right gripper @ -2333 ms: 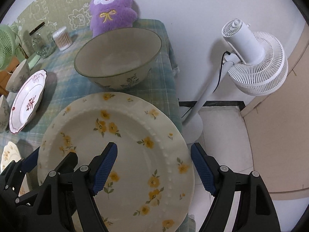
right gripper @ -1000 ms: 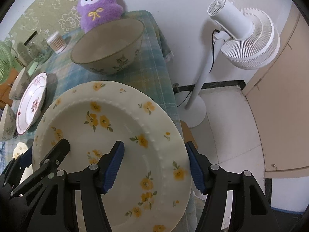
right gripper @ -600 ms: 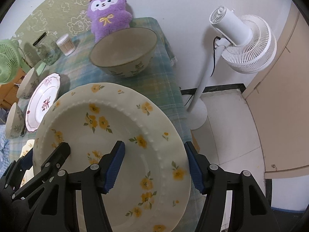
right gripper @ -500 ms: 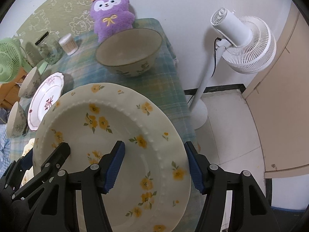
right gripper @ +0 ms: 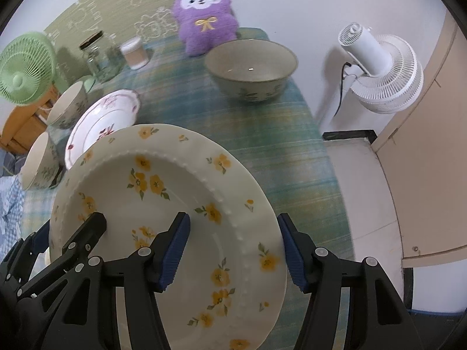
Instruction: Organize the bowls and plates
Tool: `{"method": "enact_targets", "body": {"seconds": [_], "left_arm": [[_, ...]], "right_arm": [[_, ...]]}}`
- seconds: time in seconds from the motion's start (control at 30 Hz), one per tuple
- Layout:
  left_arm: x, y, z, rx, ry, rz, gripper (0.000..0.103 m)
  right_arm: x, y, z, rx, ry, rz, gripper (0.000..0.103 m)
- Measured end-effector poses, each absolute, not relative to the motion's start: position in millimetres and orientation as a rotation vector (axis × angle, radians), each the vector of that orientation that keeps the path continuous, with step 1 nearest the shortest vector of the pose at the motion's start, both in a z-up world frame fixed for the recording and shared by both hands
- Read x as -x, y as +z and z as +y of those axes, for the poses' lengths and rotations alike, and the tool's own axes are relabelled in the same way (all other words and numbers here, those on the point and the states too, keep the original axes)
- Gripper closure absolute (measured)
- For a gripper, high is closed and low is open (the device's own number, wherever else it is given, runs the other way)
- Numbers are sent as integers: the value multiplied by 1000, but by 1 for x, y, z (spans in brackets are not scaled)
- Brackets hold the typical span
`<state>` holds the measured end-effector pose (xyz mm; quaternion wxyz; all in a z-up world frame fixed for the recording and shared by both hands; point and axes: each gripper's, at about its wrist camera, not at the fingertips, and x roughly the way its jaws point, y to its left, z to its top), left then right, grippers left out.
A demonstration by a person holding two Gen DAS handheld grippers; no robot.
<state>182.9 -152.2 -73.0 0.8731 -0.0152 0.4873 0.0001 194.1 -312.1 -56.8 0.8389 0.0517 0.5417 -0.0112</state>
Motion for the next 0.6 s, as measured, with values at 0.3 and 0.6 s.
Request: {"method": "enact_targets", "body": {"seconds": [0.3,0.6], "left_arm": [[-172,-78,-106,48,27,1035,39],[-167,-94,-74,53,31,1077,38]], "right_arm": [[-185,-63,-265,-84,5,1170,39],[-182,-76,-231,-63,5,1206,39]]}}
